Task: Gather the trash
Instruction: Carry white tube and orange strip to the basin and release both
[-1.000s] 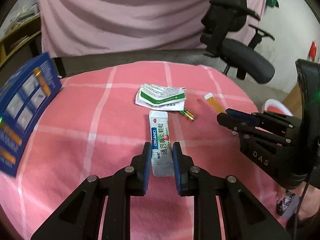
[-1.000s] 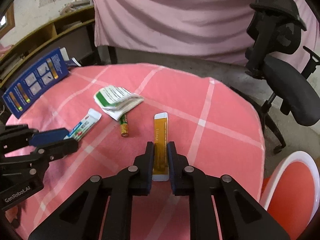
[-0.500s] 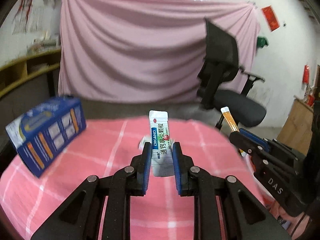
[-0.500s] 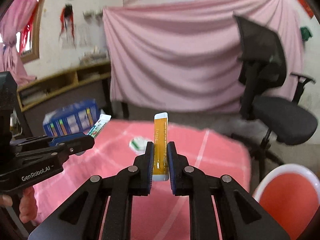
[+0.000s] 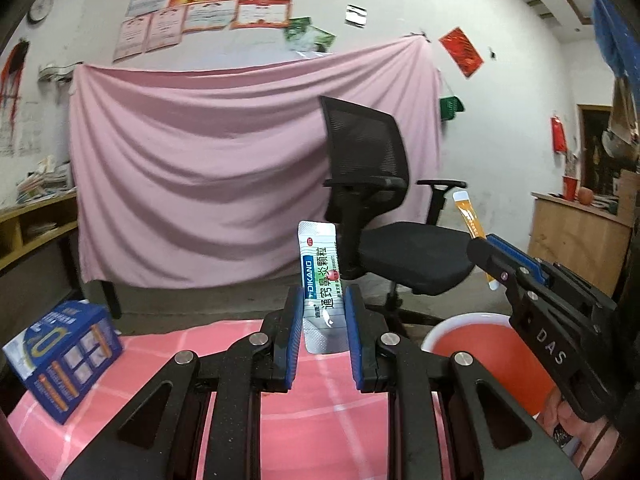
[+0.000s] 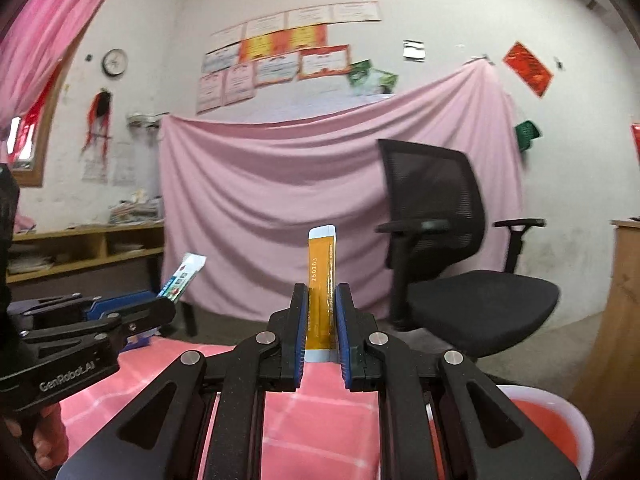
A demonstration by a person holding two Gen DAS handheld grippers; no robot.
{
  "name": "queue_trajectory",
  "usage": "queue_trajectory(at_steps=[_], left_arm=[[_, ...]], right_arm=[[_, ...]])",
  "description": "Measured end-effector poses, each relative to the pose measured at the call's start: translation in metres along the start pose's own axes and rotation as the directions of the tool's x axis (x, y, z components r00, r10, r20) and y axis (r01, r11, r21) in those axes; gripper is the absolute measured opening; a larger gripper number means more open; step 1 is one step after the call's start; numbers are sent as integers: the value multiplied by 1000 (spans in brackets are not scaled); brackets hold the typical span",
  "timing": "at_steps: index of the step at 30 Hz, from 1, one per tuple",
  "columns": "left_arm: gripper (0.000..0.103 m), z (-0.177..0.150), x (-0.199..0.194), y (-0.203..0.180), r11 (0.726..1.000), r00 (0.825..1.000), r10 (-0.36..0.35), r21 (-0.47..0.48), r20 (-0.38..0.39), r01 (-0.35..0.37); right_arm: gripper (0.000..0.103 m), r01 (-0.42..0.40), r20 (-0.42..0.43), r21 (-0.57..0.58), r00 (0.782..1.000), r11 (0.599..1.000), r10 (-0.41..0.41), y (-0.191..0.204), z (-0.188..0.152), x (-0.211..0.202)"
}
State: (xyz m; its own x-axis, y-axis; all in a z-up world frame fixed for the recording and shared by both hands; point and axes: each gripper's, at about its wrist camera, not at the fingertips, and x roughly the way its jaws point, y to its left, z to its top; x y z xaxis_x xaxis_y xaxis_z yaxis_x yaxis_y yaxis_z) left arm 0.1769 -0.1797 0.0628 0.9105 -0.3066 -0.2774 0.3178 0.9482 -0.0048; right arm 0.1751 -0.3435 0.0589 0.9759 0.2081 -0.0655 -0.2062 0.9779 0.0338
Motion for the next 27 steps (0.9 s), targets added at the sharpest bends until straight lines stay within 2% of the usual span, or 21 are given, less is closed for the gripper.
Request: queue_trajectory(at_steps=[5,11,19,27], left_arm=[[18,6,24,-31,996,997,-65,53,-45,67],[18,10,51,-55,987,988,-123,95,-92,132],[18,11,85,-76,976,965,-201,47,-169,211],[18,-1,105,-94,958,926,-269,23,-265,285]], right_arm=[[12,99,-6,57,995,993,-99,-32,1,-11],[12,201,-81,142,978,969,-191,-69,-3,-7],[12,254,-192,183,957,950,-219,-90,-17,-6],[12,292,-272,204,934,934,-233,-108,-28,-3]])
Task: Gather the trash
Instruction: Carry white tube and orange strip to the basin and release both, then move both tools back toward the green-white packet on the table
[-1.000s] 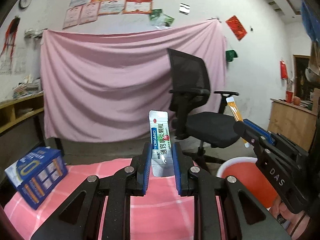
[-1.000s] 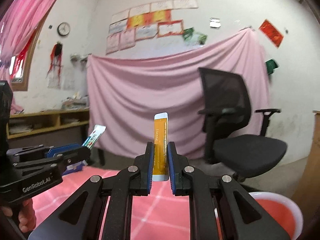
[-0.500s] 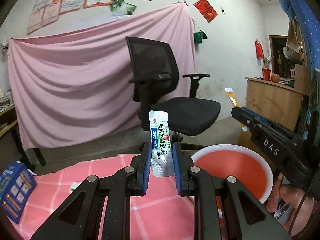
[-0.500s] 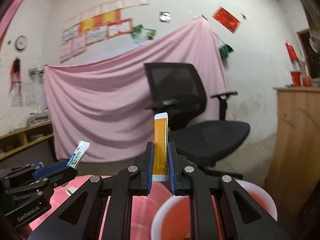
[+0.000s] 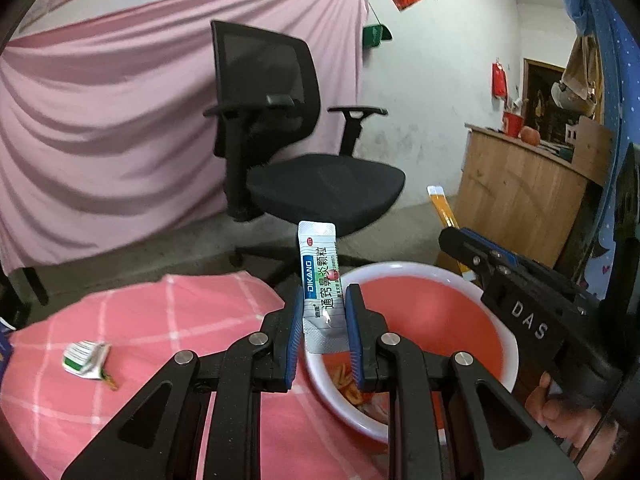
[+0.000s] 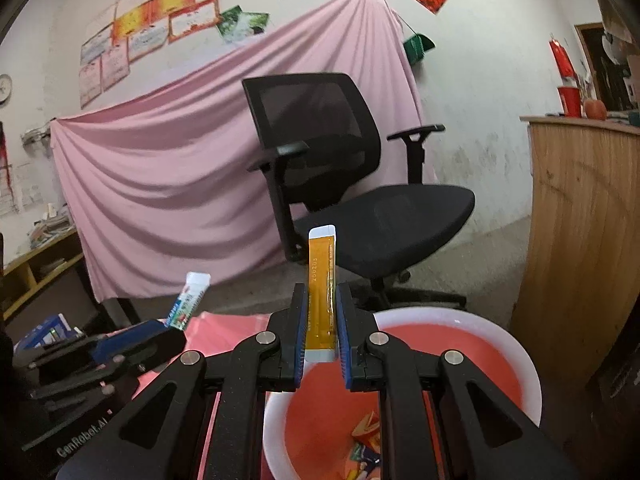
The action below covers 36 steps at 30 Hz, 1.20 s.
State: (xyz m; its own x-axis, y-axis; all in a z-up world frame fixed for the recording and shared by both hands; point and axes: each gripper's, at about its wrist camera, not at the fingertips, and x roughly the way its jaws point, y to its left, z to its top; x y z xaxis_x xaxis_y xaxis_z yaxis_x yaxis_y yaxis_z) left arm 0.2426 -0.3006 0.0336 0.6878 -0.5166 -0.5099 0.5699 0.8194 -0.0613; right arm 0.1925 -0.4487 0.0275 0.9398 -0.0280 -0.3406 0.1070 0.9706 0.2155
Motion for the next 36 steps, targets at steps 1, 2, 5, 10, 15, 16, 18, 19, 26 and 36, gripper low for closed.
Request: queue_trajectory(at_steps=[1,2,5,10,15,16,18,19,26,36], left_arm=[[18,-1,2,-2,1000,1000,-6,1,-8,6],[18,-2,5,-3,1000,1000,-13,3,-18,13],[18,-5,12,-5,1000,998,-31,3,-48,31],[18,-5,14,-6,998,997,-61,-14,-54,60],[23,-5,17,-3,997,994,-74,-25,-79,72],[25,-5,17,-2,997,994,-71,-26,-80,69],[28,-6,15,0,998,995,-65,-32,-74,62],[28,-6,15,0,998,996,-60,-34,-73,58],[31,-8,5,16,997,998,-14,-71,-63,9],[55,-3,-18,47,988,994,102,-113,-28,-105]], right_arm=[[12,4,-6,6,1000,1000,-4,-3,0,1],[13,6,-11,12,1000,1000,-6,-5,0,1],[13,12,-25,31,1000,999,-11,-10,-1,3],[13,25,-43,48,999,999,-23,-15,0,6],[24,38,-54,62,998,997,-34,-17,1,8],[28,38,-54,65,998,997,-35,-18,1,8],[28,39,-56,66,998,997,-36,-19,0,8],[28,40,-57,66,998,997,-36,-19,1,9],[38,44,-49,68,998,997,-41,-20,2,7],[61,19,3,63,1000,998,-19,-7,6,4]])
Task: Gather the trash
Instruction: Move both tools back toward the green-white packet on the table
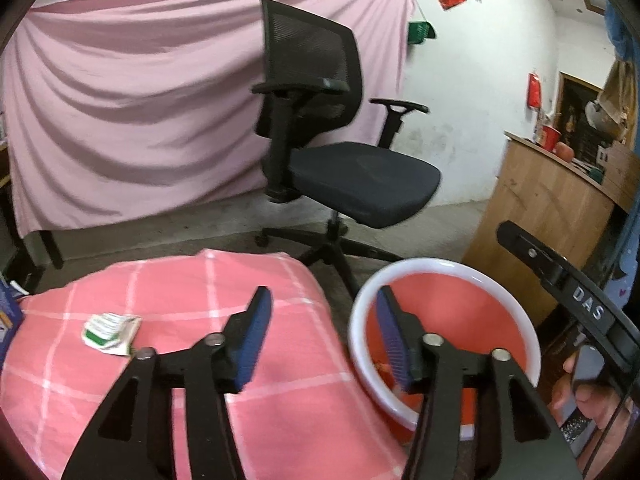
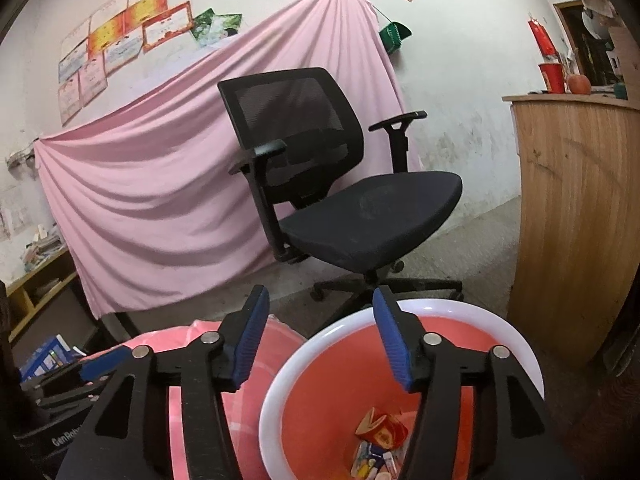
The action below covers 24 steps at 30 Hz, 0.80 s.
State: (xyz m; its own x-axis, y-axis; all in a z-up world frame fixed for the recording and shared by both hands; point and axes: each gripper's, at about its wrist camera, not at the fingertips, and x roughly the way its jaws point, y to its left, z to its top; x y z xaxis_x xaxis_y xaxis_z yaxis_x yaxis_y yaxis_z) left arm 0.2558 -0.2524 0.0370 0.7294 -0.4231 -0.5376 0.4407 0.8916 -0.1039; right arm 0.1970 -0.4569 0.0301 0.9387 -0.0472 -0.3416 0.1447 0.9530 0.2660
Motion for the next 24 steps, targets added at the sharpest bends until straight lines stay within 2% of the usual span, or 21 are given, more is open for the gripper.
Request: queue_trajectory(at_steps=[2,4,5,6,8,10,16,24], left_arm=[[61,2,-7,9,999,999,27,-17,20,-27],[73,2,-15,19,998,997,57,-42,45,-55],[86,2,-19,25,996,995,75,-54,64,-72],[95,1,-26,31,993,991,99,-68,94,-93],[98,-1,-39,40,988,977,141,-89,161,-128],[100,-3,-47,46,984,966,167,-95,195,-151],[101,-10,-67,67,967,941,246,-123,232,-223],[101,-18,-87,102,941,908,324,-193,266,-279]], right_arm=[[77,-16,22,8,1000,1000,16,3,1,-1],[81,-30,46,10,999,1000,29,8,2,-4],[86,-33,59,8,998,999,33,10,2,-5],[89,-37,72,7,997,999,36,13,2,-6],[103,-47,103,2,994,999,47,19,2,-10],[103,-58,128,-8,990,998,58,24,2,-13],[103,-120,188,-71,973,990,132,47,0,-19],[103,-181,234,-175,947,968,220,90,-6,-21]])
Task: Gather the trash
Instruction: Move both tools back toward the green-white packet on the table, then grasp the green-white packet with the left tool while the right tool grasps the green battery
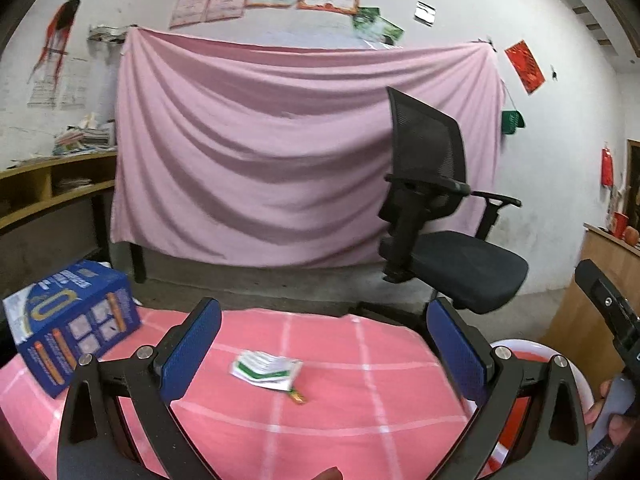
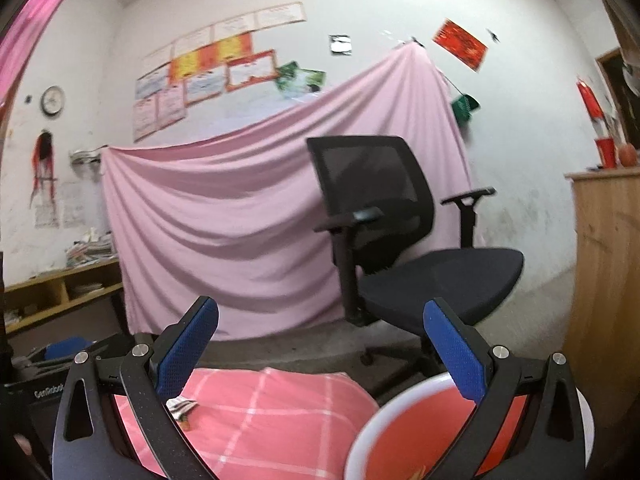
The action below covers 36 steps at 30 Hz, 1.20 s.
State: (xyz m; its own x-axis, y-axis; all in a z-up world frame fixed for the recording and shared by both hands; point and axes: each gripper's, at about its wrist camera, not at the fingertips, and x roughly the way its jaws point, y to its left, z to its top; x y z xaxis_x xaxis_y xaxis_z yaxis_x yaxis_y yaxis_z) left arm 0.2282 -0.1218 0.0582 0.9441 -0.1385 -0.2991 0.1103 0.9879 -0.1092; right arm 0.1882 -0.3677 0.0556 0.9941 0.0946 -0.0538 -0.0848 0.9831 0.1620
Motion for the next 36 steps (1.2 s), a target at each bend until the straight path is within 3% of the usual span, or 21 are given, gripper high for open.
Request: queue_trajectory(at_steps=[8,13,18,21,25,28,29,32,36], left_arm=[[101,1,-9,42,997,997,71,4,30,-72],[101,-6,-6,73,996,996,86,30,-9,-86],[101,-18,9,97,992,989,116,66,-90,-110],[101,-24,24,105,988,980,137,87,-144,-125],[100,-35,43,114,984,964,160,109,-213,-139],[100,-43,56,120,984,952,164,109,-258,-140],[98,-46,61,121,984,947,165,111,-277,-139],[88,-54,74,125,986,930,153,112,-335,-122],[75,-61,90,130,991,907,127,86,-401,-101]], right_arm=[[103,-59,-22,-36,998,998,58,34,-9,19],[103,-80,-70,-85,995,993,74,54,-21,33],[103,-129,-184,-130,977,983,104,76,-38,56],[103,-167,-284,-159,952,973,117,90,-50,73],[88,-225,-454,-186,883,956,120,108,-71,100],[81,-267,-574,-183,811,946,118,116,-89,120],[74,-285,-624,-164,772,944,125,117,-97,128],[68,-324,-705,-105,691,940,159,119,-111,144],[55,-364,-741,-60,640,929,203,123,-118,152]])
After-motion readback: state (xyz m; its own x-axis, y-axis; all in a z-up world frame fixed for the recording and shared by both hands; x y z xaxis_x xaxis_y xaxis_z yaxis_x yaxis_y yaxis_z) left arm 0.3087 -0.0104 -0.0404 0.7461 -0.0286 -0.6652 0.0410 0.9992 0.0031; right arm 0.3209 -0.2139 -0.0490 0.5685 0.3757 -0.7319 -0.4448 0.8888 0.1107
